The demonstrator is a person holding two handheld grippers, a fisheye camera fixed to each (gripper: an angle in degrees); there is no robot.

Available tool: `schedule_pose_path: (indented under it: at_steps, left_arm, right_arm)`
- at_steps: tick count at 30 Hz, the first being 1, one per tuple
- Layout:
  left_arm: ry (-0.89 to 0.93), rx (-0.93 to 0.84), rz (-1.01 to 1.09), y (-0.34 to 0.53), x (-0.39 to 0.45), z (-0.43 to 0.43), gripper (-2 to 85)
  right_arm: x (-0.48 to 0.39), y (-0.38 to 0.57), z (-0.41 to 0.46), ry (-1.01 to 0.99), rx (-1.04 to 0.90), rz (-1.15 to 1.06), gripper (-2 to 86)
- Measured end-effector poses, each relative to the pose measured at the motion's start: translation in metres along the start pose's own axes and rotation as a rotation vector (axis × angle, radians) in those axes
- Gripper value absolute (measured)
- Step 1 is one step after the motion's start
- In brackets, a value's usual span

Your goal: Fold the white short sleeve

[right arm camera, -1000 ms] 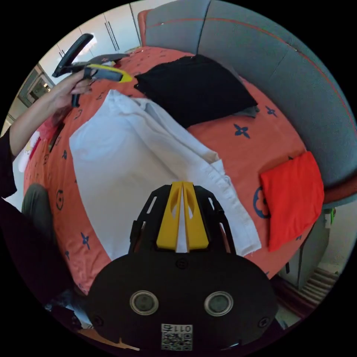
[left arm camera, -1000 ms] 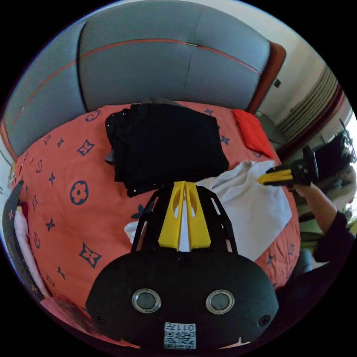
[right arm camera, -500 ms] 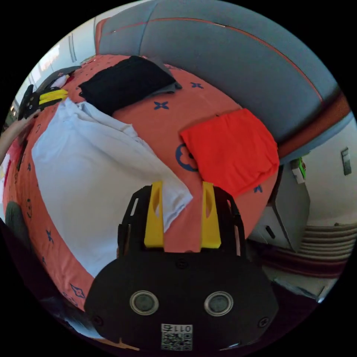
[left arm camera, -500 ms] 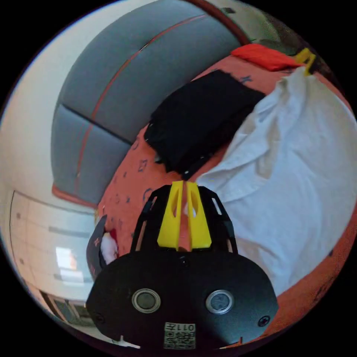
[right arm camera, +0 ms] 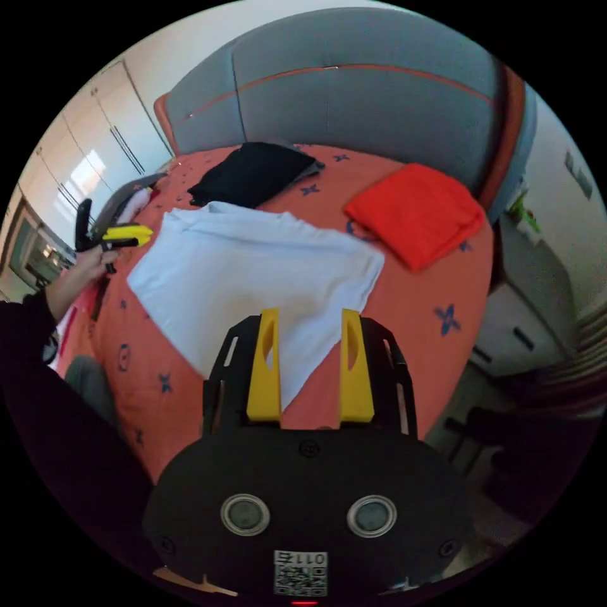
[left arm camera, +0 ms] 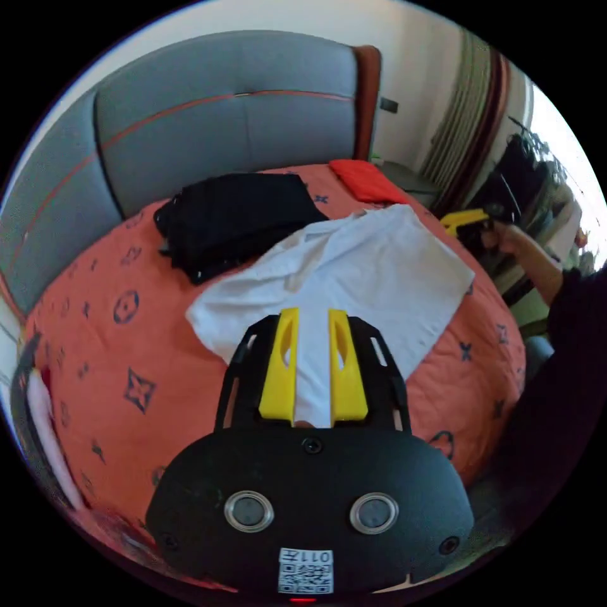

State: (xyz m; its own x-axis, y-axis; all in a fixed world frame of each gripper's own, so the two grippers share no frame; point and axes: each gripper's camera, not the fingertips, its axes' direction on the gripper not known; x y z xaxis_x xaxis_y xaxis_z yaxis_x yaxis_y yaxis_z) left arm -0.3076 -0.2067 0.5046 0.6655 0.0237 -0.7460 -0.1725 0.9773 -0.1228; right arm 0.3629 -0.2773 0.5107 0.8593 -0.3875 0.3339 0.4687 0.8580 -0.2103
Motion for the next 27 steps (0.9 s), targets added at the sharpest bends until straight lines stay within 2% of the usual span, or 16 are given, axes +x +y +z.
schedule_pose_path:
  at_steps: [1, 3, 5, 6, 7, 8, 12, 13, 18, 21, 24, 27]
  left_arm:
    - [0.013, 0.005, -0.056, 0.014, 0.0, 0.0, 12.7]
    - [0.039, 0.039, -0.298, 0.072, 0.0, -0.002, 16.2]
    - [-0.038, 0.128, -0.334, 0.111, 0.017, -0.01, 16.6]
    - [-0.156, 0.172, -0.267, 0.132, 0.04, -0.014, 16.3]
    - [-0.2, 0.188, -0.219, 0.14, 0.052, -0.014, 16.0]
    - [-0.262, 0.181, -0.079, 0.151, 0.079, -0.01, 15.7]
    - [-0.458, -0.035, 0.321, 0.162, 0.155, 0.037, 15.1]
    - [-0.482, -0.056, 0.372, 0.163, 0.164, 0.044, 15.0]
    - [-0.844, -0.17, 0.811, 0.187, 0.227, 0.116, 13.7]
    - [-0.881, -0.229, 0.988, 0.204, 0.246, 0.144, 12.4]
    - [-0.959, -0.208, 1.133, 0.232, 0.266, 0.161, 10.6]
    - [-1.018, -0.193, 1.086, 0.257, 0.279, 0.172, 8.8]
  right_arm:
    - [-0.006, 0.015, 0.001, -0.018, -0.001, 0.023, 13.6]
    - [-0.033, 0.065, 0.004, -0.04, 0.01, 0.07, 14.3]
    - [-0.067, 0.098, 0.001, 0.078, 0.058, 0.017, 14.5]
    - [-0.096, 0.116, 0.001, 0.184, 0.076, -0.066, 14.7]
    - [-0.112, 0.123, 0.002, 0.229, 0.082, -0.114, 14.8]
    - [-0.143, 0.136, 0.005, 0.299, 0.07, -0.218, 14.9]
    - [-0.23, 0.162, 0.033, 0.547, 0.004, -0.478, 15.5]
    - [-0.239, 0.164, 0.037, 0.576, -0.004, -0.507, 15.6]
    - [-0.313, 0.197, 0.072, 0.798, -0.047, -0.82, 14.7]
    - [-0.34, 0.213, 0.08, 0.948, -0.033, -0.884, 13.7]
    - [-0.365, 0.236, 0.093, 0.981, -0.065, -0.973, 12.7]
    - [-0.389, 0.266, 0.104, 1.049, -0.02, -1.021, 11.4]
